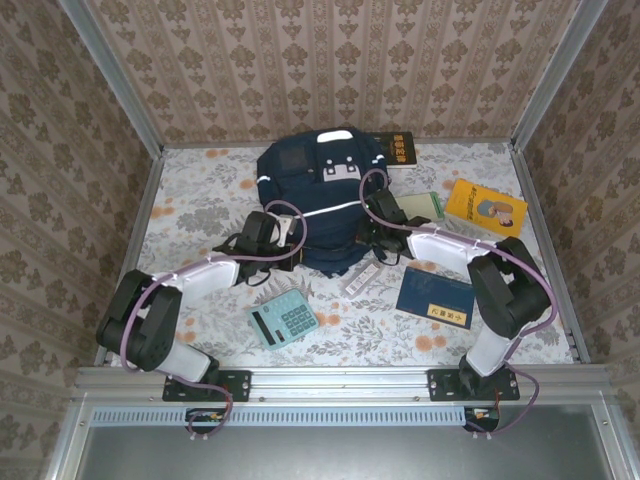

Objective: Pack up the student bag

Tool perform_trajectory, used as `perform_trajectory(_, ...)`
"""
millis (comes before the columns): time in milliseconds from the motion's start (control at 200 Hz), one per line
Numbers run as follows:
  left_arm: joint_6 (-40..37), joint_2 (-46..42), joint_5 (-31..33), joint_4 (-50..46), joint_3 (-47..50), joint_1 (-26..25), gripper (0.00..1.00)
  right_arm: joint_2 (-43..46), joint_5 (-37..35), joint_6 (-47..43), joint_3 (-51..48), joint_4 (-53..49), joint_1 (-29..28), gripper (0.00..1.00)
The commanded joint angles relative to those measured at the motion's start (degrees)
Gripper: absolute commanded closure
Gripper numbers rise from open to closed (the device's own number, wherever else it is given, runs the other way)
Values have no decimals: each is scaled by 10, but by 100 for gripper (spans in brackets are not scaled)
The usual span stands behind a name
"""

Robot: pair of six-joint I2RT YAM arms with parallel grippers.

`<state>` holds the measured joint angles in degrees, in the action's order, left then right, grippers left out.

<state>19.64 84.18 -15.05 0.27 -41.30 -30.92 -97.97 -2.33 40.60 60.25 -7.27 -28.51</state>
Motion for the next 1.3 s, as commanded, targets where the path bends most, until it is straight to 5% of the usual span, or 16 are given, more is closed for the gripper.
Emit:
perform_trajectory(0, -7, -35, 19, -10, 1, -8, 100, 19, -64, -37, 38, -4, 26, 100)
perform_trajectory(270, 24, -46, 175, -68, 3, 18, 100, 31, -70, -43, 23, -1, 75, 100)
perform_trajectory(435, 9, -43, 85, -23, 16, 32, 100, 31, -42, -45, 8, 22, 76, 100)
perform_trajectory(495, 2, -41, 43, 0, 17, 20, 94, 33, -29, -43, 14, 14, 75, 70)
perform_trajectory(630, -23, -25, 40, 2, -4, -28, 81, 74, -31, -36, -10, 13, 61, 52)
perform_trajectory(895, -7, 17, -9, 41, -17, -47, 70, 143, -22, -21, -75, 25, 6, 53)
perform_trajectory(1080, 13, 41, -34, 75, -15, -47, 56, 116, -4, -16, -71, 36, -26, 57)
perform_trajectory(1295, 29, 76, -52, 105, -22, -46, 55, 69, 7, -20, -55, 37, -36, 59)
